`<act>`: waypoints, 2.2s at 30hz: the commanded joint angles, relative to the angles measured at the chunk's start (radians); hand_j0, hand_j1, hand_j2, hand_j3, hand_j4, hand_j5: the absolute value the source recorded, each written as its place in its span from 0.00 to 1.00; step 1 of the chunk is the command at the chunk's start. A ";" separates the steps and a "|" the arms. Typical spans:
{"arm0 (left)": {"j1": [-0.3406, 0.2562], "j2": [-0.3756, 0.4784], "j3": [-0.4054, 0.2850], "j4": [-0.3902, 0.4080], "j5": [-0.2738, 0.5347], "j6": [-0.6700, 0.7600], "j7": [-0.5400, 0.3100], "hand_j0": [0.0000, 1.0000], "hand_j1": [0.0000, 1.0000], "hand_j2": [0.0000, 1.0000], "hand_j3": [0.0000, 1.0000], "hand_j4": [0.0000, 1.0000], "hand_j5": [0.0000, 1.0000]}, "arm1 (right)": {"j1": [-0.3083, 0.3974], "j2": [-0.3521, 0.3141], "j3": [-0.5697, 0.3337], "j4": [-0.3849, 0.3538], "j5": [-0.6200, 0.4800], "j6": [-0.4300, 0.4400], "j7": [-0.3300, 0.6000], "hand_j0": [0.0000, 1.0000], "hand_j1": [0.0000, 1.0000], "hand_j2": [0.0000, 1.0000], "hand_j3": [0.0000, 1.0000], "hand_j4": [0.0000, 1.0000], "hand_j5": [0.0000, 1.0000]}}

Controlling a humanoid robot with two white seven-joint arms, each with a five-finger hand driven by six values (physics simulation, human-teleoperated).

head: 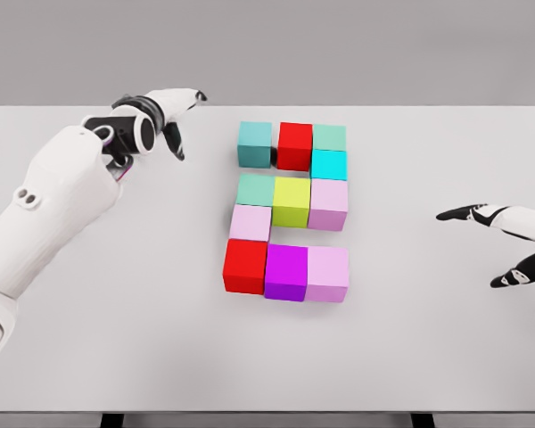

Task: Assemble the squares on the desktop into the number 2

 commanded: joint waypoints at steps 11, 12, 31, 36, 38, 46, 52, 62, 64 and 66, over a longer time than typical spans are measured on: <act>-0.017 0.023 -0.064 -0.007 0.047 -0.001 -0.024 1.00 1.00 1.00 1.00 1.00 1.00 | 0.000 0.000 -0.001 0.002 -0.007 0.003 0.000 1.00 1.00 1.00 1.00 1.00 1.00; -0.018 0.023 -0.070 -0.007 0.053 -0.002 -0.024 1.00 1.00 1.00 1.00 1.00 1.00 | 0.000 0.000 -0.001 0.002 -0.007 0.003 0.000 1.00 1.00 1.00 1.00 1.00 1.00; -0.253 0.149 -0.441 -0.007 0.449 -0.128 -0.024 1.00 1.00 1.00 1.00 1.00 1.00 | 0.000 0.001 -0.001 0.009 -0.007 0.003 0.000 1.00 1.00 1.00 1.00 1.00 1.00; -0.255 0.143 -0.442 0.016 0.440 -0.128 -0.024 1.00 1.00 1.00 1.00 1.00 1.00 | -0.002 0.001 -0.001 0.026 -0.007 0.003 0.000 1.00 1.00 1.00 1.00 1.00 1.00; -0.253 0.138 -0.447 0.016 0.435 -0.128 -0.024 1.00 1.00 1.00 1.00 1.00 1.00 | -0.002 0.001 -0.001 0.031 -0.007 0.003 0.000 1.00 1.00 1.00 1.00 1.00 1.00; -0.253 0.132 -0.470 0.016 0.400 -0.128 -0.024 1.00 1.00 1.00 1.00 1.00 1.00 | -0.003 0.003 -0.001 0.041 -0.007 0.003 0.000 1.00 1.00 1.00 1.00 1.00 1.00; -0.249 0.115 -0.470 0.016 0.307 -0.128 -0.024 1.00 1.00 1.00 1.00 1.00 1.00 | -0.003 0.003 -0.001 0.038 -0.007 0.003 0.000 1.00 1.00 1.00 1.00 1.00 1.00; -0.245 0.108 -0.498 0.017 0.256 -0.183 -0.024 1.00 1.00 1.00 1.00 1.00 1.00 | 0.002 0.001 -0.001 0.034 -0.007 0.003 0.000 1.00 1.00 1.00 1.00 1.00 1.00; -0.245 0.095 -0.498 0.019 0.247 -0.183 -0.024 1.00 1.00 1.00 1.00 1.00 1.00 | 0.002 0.001 -0.001 0.034 -0.007 0.003 0.000 1.00 1.00 1.00 1.00 1.00 1.00; -0.244 0.083 -0.496 0.019 0.227 -0.185 -0.024 1.00 1.00 1.00 1.00 1.00 1.00 | 0.002 0.001 -0.001 0.037 -0.007 0.003 0.000 1.00 1.00 1.00 1.00 1.00 1.00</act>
